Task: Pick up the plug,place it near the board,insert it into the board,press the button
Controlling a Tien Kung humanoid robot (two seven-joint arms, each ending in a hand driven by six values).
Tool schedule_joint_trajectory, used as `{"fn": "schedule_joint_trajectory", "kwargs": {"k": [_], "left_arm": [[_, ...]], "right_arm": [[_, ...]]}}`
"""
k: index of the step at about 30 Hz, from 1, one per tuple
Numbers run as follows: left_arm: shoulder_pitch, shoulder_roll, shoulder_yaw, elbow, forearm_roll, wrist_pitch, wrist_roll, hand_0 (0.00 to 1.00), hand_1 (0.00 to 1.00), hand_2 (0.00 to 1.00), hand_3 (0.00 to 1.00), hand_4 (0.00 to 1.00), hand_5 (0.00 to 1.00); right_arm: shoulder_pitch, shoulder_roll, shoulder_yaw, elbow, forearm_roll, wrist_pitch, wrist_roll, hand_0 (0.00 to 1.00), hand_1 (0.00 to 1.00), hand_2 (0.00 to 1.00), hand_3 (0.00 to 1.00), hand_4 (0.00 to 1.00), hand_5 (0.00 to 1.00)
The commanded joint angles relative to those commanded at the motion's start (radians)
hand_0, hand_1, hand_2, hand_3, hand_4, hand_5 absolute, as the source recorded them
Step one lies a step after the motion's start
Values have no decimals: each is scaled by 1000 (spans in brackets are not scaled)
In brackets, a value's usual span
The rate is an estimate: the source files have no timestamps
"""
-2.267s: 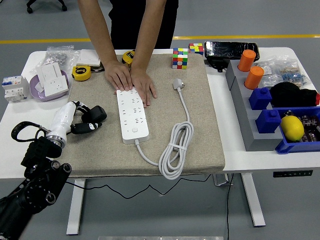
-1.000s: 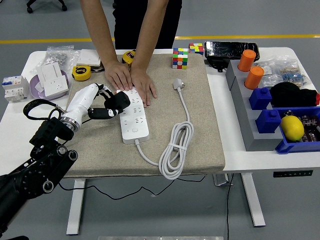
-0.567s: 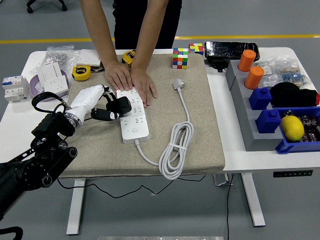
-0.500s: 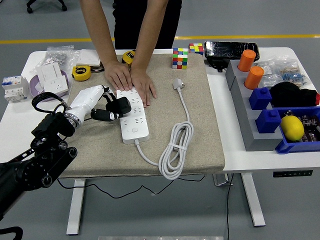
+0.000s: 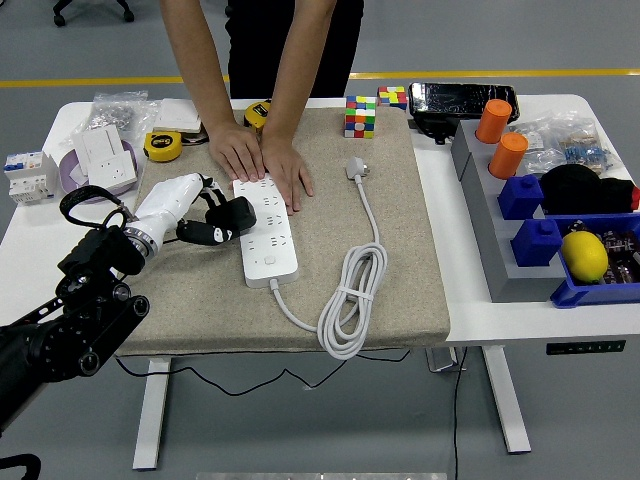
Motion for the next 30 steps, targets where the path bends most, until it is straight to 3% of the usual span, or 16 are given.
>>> {"fn": "schedule_joint_trajectory", "kwargs": {"k": [30], "left_arm": [[-11,4,26,9,19,-23,8,652,687,483,455,509,2]], "right_arm": [[1,-3,4,0,-4,0,-1,832,759,755,786,998,834]]}}
